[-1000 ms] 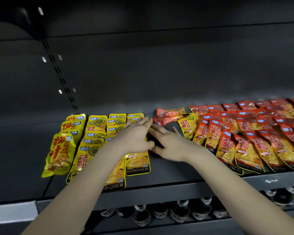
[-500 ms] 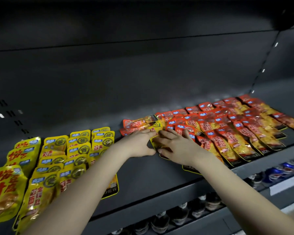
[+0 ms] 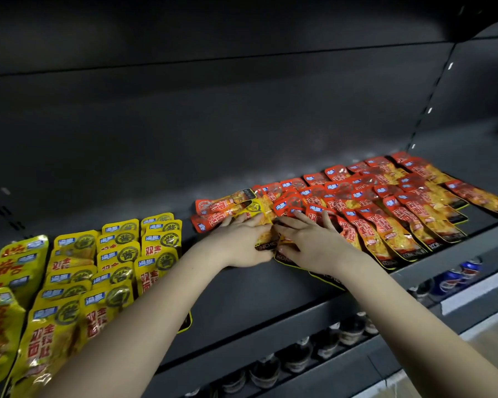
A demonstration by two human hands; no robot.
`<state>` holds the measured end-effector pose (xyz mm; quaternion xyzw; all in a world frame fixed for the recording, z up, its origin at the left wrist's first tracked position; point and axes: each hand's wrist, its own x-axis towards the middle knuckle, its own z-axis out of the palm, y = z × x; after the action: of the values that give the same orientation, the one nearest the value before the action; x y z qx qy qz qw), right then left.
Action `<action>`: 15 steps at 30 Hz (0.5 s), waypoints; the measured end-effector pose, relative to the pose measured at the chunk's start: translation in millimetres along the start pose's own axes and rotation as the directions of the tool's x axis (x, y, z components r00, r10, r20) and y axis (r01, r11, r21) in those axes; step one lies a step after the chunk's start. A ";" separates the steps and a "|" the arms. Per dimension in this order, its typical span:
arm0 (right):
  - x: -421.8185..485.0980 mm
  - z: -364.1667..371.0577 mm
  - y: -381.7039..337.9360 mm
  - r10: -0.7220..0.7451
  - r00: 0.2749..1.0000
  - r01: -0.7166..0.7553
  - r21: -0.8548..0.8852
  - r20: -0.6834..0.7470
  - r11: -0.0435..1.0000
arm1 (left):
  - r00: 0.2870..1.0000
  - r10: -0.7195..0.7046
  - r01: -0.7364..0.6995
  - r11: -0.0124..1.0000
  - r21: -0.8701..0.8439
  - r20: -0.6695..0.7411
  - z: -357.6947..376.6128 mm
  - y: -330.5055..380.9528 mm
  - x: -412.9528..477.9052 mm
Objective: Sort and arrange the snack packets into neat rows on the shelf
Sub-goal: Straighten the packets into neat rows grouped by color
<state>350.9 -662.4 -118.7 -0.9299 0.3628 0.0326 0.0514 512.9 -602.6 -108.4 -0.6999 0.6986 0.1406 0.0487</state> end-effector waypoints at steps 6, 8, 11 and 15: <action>-0.3 1.3 -11.6 0.025 0.998 -0.026 -0.033 -0.057 0.999 | 0.999 0.005 -0.005 1.000 -0.010 0.041 0.5 -1.6 -15.0; 0.6 2.1 -16.8 0.016 0.997 -0.018 -0.026 -0.072 1.000 | 0.999 0.005 -0.004 1.000 -0.005 0.045 1.1 -1.6 -20.7; 3.2 4.1 -26.5 -0.022 0.997 0.022 -0.001 -0.069 1.000 | 0.999 -0.003 0.004 0.999 -0.032 0.042 1.9 -3.4 -30.0; 3.1 7.7 -41.7 -0.086 0.995 0.087 0.021 -0.059 0.996 | 0.998 -0.013 0.017 0.998 -0.056 0.060 3.6 -5.9 -45.5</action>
<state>381.3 -633.1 -123.7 -0.9446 0.3239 -0.0008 0.0533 519.0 -557.7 -100.6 -0.7017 0.6873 0.1809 0.0509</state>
